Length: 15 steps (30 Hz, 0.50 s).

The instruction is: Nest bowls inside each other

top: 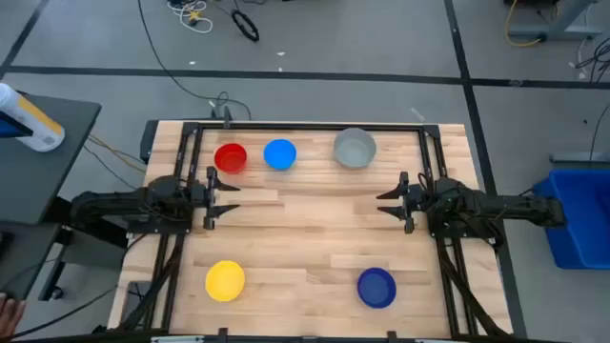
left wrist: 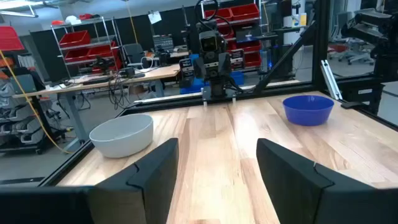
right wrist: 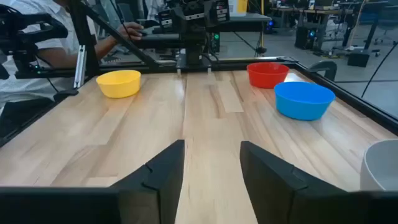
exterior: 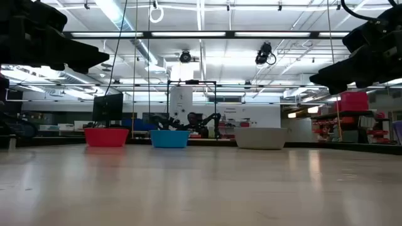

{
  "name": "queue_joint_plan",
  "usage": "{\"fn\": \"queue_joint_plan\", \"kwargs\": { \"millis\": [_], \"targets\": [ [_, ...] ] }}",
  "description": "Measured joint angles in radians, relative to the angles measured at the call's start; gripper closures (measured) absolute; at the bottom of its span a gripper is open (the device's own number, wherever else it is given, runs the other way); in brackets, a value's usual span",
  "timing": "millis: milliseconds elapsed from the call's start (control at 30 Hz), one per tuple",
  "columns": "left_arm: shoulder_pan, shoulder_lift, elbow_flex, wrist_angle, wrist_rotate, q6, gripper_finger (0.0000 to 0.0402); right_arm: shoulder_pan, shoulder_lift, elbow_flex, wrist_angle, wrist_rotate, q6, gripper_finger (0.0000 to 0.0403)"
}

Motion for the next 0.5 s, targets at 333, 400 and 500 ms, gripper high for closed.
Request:
{"fn": "queue_joint_plan", "kwargs": {
  "millis": [333, 400, 500],
  "targets": [
    [0.0, 0.0, 0.0, 0.0, 0.0, 0.0, 0.0177, 0.0, 0.0, 0.0, 0.0, 0.0, 0.0, 0.0237],
    [0.0, 0.0, 0.0, 0.0, 0.0, 0.0, 0.0177, 0.0, 0.0, 0.0, 0.0, 0.0, 0.0, 0.0236],
    [0.0, 0.0, 0.0, 0.0, 0.0, 0.0, 0.0177, 0.0, 0.0, 0.0, 0.0, 0.0, 0.0, 0.0236]
  ]
}}
